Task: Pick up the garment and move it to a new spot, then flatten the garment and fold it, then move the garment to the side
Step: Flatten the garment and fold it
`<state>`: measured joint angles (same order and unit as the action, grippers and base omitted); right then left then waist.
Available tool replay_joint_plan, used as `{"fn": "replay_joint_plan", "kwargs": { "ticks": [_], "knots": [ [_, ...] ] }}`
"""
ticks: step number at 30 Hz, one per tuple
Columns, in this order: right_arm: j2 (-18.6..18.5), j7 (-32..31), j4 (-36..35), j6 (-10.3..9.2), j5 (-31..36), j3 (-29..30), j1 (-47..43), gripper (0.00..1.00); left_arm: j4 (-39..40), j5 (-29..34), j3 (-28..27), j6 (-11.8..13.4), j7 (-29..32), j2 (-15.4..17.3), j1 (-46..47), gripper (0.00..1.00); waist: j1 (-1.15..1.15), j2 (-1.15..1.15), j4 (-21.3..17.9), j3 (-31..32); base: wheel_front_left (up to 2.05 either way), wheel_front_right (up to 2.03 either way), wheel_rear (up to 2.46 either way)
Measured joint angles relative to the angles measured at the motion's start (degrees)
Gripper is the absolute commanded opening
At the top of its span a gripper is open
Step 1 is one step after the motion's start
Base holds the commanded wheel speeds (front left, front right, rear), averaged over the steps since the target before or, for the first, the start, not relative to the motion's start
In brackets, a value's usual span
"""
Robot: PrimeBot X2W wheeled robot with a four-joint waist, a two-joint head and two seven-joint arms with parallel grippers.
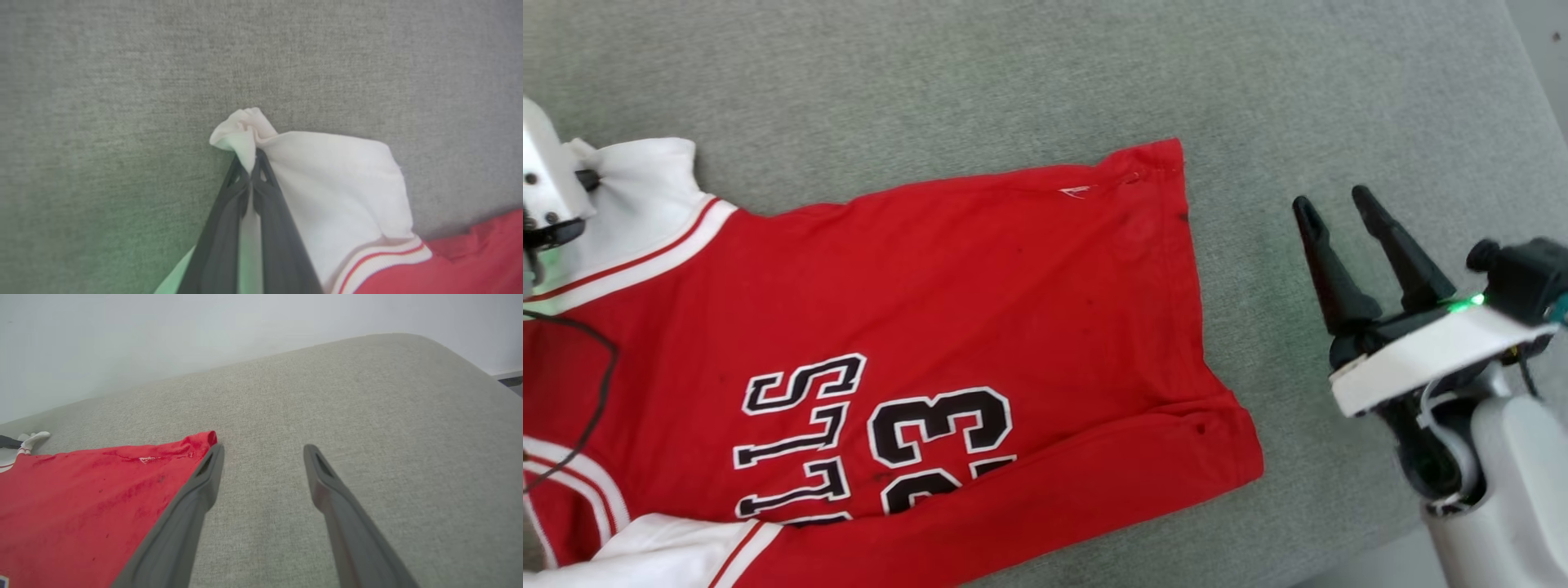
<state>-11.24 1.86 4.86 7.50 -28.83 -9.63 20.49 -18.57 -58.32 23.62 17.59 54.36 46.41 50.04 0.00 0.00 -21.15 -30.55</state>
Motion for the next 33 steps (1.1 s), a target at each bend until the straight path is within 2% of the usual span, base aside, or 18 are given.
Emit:
{"fn": "replay_joint_plan", "kwargs": {
  "ticks": [3,7,12,15,25,28,33],
  "knots": [
    [-1.70,-4.00,1.46,0.00,-3.30,-0.21,2.37,1.00,-0.11,0.87,0.57,-0.96,-2.25,-1.41,0.15,0.00,0.00,0.00,1.30,0.53,0.00,0.00,0.00],
    [-5.58,-13.48,3.82,0.00,-8.61,-2.02,5.83,1.00,0.10,2.82,2.48,-3.03,-5.30,-4.44,2.05,0.00,0.01,0.00,3.99,1.09,0.00,0.00,0.00],
    [-10.37,-24.94,5.59,0.00,-11.79,-3.93,10.20,1.00,1.20,5.43,4.34,-5.57,-9.24,-7.91,6.17,0.00,0.01,0.00,8.46,1.10,0.00,0.00,0.00],
    [-12.28,-29.73,6.05,0.00,-12.40,-4.49,13.37,1.00,2.16,6.44,5.20,-6.62,-11.29,-9.69,7.77,0.00,0.01,0.00,11.13,0.70,0.00,0.00,0.00],
    [-13.81,-45.58,14.06,0.05,-12.06,-3.93,21.91,1.00,4.66,7.75,6.53,-9.54,-16.30,-12.89,9.26,0.00,0.00,0.00,17.95,-1.62,0.00,0.00,0.00],
    [-13.79,-50.02,15.32,0.04,-12.38,-3.15,23.23,0.00,5.24,7.75,6.65,-9.69,-17.08,-12.91,8.93,0.00,-0.02,0.00,18.94,-1.94,0.00,0.00,0.00],
    [-13.10,-51.78,15.35,0.00,-11.22,-2.72,23.62,0.00,5.24,7.57,6.64,-9.89,-17.86,-12.96,7.69,0.00,-0.01,0.00,19.28,-1.31,0.00,0.00,0.00]
  ]
}}
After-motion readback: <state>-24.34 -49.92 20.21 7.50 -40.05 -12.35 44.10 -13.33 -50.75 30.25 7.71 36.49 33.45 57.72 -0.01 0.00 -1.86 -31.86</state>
